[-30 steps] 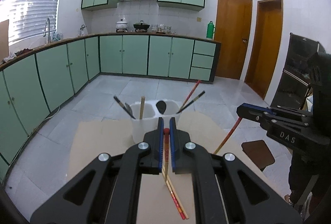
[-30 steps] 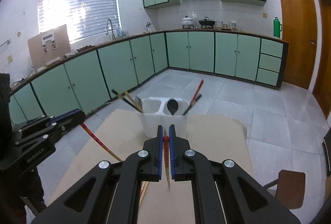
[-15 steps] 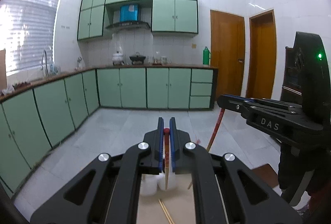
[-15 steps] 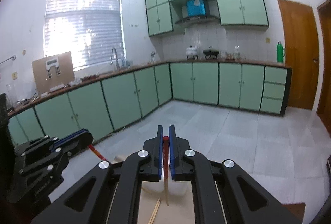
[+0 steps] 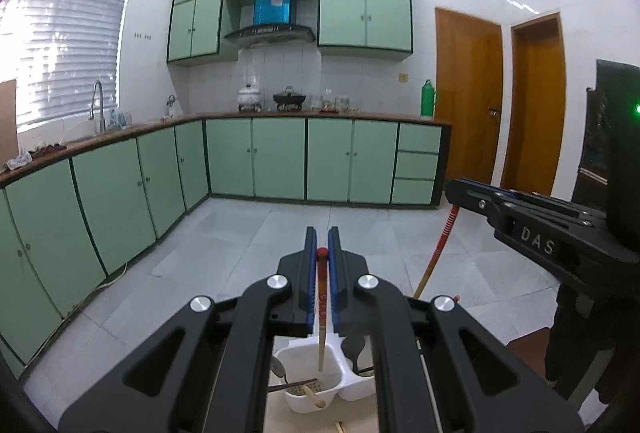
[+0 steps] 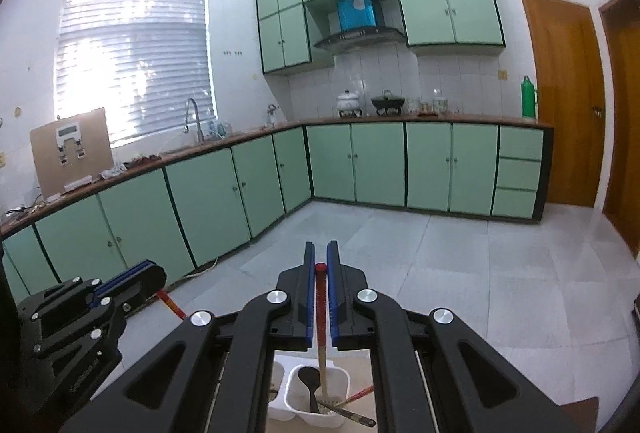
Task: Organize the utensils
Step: 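Open both tools to drop the chopsticks into the holder, then withdraw both tools from the holder back over the mat, then grasp the plain wooden chopstick near its tip with the right tool, then grasp the red-patterned chopstick with left tool while right tool holds the wooden chopstick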
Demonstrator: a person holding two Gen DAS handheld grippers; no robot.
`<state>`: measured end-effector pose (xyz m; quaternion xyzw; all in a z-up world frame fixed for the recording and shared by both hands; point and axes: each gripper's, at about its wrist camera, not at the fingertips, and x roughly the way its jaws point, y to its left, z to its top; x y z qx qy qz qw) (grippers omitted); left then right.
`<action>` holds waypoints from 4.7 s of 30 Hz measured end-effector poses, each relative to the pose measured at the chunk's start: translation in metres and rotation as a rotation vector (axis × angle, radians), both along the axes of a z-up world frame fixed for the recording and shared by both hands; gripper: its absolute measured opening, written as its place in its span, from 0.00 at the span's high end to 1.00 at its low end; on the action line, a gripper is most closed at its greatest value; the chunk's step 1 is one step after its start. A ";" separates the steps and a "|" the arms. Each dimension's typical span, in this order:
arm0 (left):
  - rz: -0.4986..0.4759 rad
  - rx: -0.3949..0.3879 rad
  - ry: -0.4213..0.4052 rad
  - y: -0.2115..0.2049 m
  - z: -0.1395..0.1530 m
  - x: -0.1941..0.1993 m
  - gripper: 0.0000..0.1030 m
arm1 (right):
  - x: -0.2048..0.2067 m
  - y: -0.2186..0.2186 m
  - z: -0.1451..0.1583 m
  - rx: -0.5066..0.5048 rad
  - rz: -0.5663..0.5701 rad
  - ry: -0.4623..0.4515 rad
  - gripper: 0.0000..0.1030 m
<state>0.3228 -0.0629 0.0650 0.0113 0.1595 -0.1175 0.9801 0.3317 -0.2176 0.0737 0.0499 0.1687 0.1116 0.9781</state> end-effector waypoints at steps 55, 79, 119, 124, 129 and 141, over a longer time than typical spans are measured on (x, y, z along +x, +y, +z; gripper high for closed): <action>0.140 0.120 0.407 0.099 -0.222 -0.211 0.22 | -0.235 0.045 -0.257 -0.072 0.001 0.425 0.11; 0.138 0.099 0.452 0.092 -0.233 -0.206 0.22 | -0.223 0.052 -0.276 -0.150 -0.038 0.491 0.44; 0.005 0.081 0.526 0.010 -0.251 -0.206 0.23 | -0.234 -0.009 -0.280 -0.041 -0.084 0.509 0.94; -0.004 0.112 0.521 -0.008 -0.253 -0.203 0.25 | -0.233 -0.021 -0.280 -0.019 -0.104 0.507 0.94; 0.012 0.123 0.562 -0.018 -0.263 -0.197 0.42 | -0.232 -0.026 -0.282 -0.006 -0.101 0.508 0.94; 0.033 0.128 0.553 -0.027 -0.263 -0.200 0.79 | -0.230 -0.022 -0.284 -0.017 -0.094 0.520 0.93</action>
